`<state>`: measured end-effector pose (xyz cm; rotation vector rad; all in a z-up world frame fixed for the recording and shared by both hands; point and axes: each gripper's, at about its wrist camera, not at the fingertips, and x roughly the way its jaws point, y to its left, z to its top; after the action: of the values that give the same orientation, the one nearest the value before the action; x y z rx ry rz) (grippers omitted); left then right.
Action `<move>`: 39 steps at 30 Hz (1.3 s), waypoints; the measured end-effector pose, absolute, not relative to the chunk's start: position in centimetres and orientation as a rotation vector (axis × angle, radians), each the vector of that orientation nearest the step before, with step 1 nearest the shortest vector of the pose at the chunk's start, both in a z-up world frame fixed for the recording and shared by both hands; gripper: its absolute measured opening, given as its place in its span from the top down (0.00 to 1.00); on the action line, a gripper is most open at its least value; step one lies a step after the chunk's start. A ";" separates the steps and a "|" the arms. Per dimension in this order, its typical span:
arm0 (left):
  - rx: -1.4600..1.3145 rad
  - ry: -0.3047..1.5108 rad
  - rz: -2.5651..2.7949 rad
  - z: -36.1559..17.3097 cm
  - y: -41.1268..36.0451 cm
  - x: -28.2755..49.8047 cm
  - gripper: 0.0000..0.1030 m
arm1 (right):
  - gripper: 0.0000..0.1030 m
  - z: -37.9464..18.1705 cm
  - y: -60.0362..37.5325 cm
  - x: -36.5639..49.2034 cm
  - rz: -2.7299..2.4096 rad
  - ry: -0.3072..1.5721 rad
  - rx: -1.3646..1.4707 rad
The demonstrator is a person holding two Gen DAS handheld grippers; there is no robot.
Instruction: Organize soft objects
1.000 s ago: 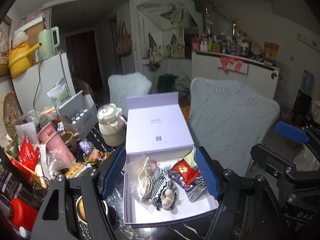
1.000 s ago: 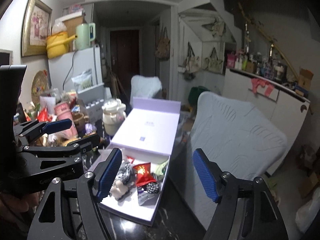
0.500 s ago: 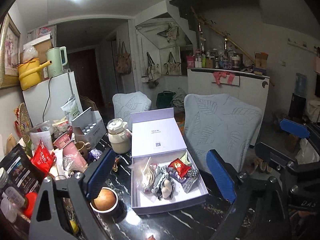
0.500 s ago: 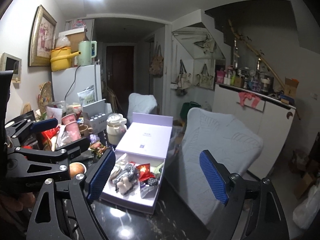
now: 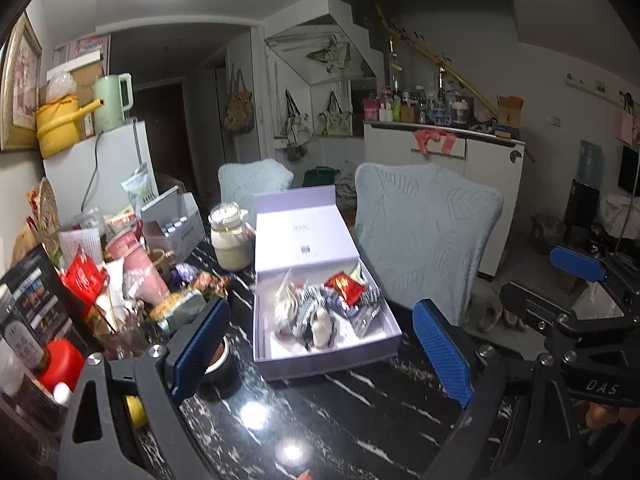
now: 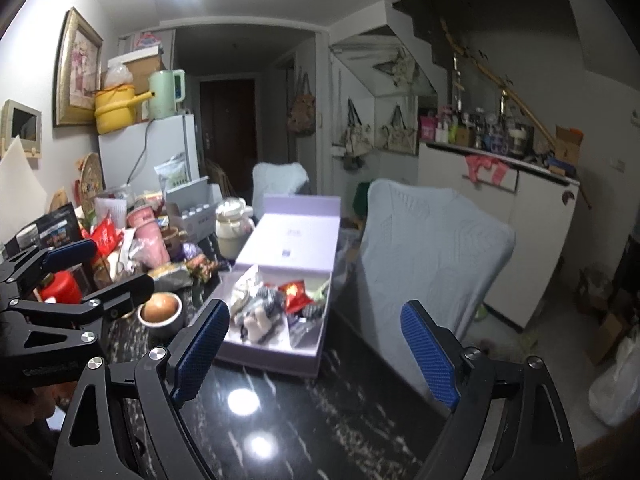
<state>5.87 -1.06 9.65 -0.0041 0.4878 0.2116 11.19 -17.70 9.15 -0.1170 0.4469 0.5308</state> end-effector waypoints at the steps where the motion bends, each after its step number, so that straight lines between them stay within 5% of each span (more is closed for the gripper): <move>1: -0.011 0.495 0.210 9.3 -1.0 5.8 0.09 | 0.14 8.8 -17.8 11.0 0.526 0.456 -0.116; 39: -0.043 0.602 0.158 4.5 0.5 6.3 0.09 | 0.14 4.3 -17.2 9.7 0.489 0.590 -0.121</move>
<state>6.33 0.48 4.52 -0.0428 0.6019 0.1577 9.67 -17.19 4.34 -0.1214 0.5902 0.4887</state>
